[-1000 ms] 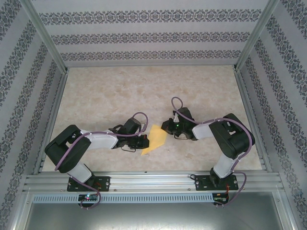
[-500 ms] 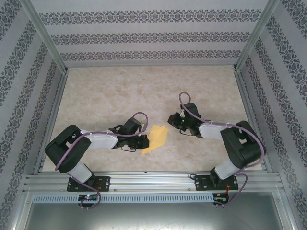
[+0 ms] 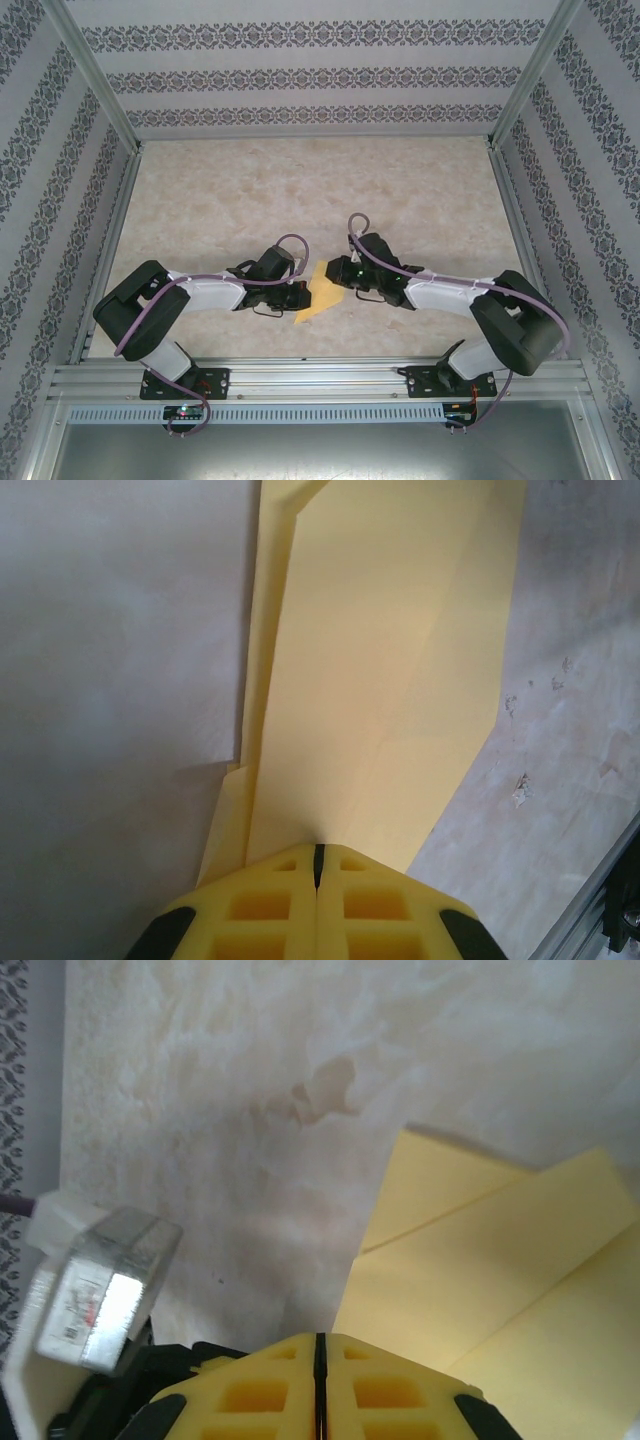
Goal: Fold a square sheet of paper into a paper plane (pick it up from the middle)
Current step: Fourth fold the wing at the center of the table.
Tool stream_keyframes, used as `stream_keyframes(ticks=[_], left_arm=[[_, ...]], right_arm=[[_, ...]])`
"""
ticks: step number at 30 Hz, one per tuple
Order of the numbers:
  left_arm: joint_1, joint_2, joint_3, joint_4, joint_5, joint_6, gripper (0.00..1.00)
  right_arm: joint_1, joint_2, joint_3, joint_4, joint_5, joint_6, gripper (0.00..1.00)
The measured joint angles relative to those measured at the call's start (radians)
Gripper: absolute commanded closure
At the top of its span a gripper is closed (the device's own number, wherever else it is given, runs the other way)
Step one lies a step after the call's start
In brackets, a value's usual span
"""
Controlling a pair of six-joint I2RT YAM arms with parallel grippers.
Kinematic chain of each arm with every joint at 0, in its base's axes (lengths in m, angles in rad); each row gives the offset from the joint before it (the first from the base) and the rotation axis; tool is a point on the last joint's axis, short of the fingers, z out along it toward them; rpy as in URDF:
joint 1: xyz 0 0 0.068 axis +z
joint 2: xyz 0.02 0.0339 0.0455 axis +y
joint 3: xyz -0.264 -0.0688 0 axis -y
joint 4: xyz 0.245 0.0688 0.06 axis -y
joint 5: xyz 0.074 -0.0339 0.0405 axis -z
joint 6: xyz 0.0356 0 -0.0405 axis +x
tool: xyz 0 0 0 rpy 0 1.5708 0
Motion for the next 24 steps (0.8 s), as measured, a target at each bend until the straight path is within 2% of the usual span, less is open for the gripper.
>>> stream_keyframes(ticks=[7,11,18,24], left_arm=[[0.0,0.0,-0.002,0.003,0.0,0.0,0.97],[0.0,0.003,-0.002,0.005,0.003,0.0,0.97],[0.0,0.003,-0.002,0.006,0.003,0.0,0.97],[0.0,0.003,-0.002,0.006,0.003,0.001,0.97]], right_arm=[[0.04,0.086,0.0,0.016,0.023,0.035,0.93],[0.04,0.075,-0.002,0.018,0.055,0.042,0.96],[0.037,0.061,-0.008,0.034,0.079,0.064,0.97],[0.085,0.175,0.034,0.082,0.069,0.088,0.97]])
